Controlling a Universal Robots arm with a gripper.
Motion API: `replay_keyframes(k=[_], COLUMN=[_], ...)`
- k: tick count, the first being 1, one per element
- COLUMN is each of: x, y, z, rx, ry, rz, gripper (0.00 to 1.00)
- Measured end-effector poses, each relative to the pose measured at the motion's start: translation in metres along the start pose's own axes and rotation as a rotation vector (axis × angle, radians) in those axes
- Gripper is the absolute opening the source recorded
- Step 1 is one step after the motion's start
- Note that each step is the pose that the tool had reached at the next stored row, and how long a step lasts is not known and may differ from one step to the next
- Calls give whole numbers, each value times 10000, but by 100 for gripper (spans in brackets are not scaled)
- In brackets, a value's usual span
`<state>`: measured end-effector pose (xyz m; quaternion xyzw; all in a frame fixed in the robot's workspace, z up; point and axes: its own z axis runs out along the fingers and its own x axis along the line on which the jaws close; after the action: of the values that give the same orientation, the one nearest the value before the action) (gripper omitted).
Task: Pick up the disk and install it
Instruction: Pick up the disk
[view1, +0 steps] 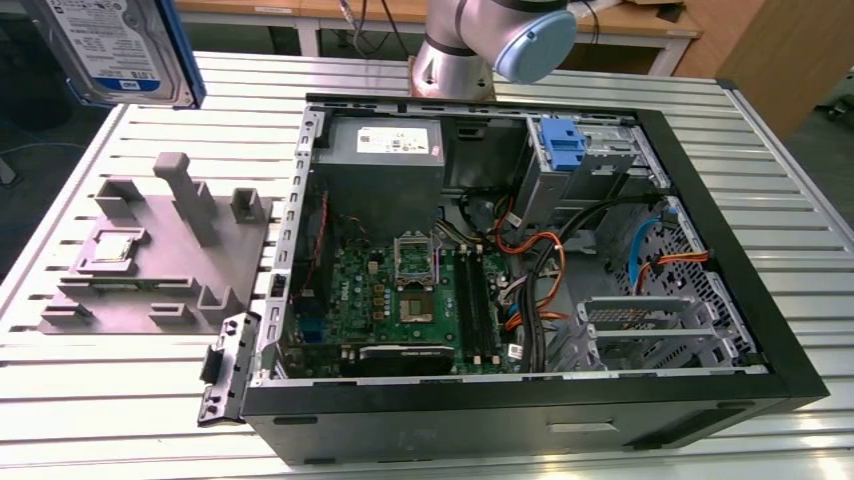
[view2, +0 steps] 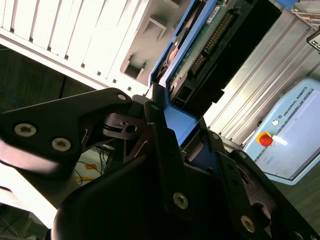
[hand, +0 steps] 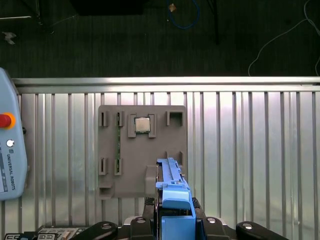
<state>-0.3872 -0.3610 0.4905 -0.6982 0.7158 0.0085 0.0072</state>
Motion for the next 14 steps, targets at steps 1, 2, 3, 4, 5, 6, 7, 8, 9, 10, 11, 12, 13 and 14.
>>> replay_keyframes(k=[1, 2, 3, 4, 5, 6, 7, 8, 9, 10, 11, 12, 13, 14], x=[0, 0, 0, 0, 0, 0, -1, -1, -1, -1, -1, -1, -1, -1], y=[-2, -6, -10, -14, -17, -21, -23, -26, -30, -33, -36, -39, -43, -46], z=[0, 1, 0, 0, 0, 0, 0, 0, 0, 0, 0, 0, 0, 0], rx=[0, 2, 0, 1, 1, 1, 1, 1, 1, 1, 1, 1, 1, 1], ry=[0, -1, 0, 0, 0, 0, 0, -1, 0, 0, 0, 0, -1, 0], rz=[0, 0, 0, -1, 0, 0, 1, 1, 0, 0, 0, 0, 0, 0], gripper=[36, 36, 36, 36, 36, 36, 36, 36, 36, 36, 36, 36, 36, 36])
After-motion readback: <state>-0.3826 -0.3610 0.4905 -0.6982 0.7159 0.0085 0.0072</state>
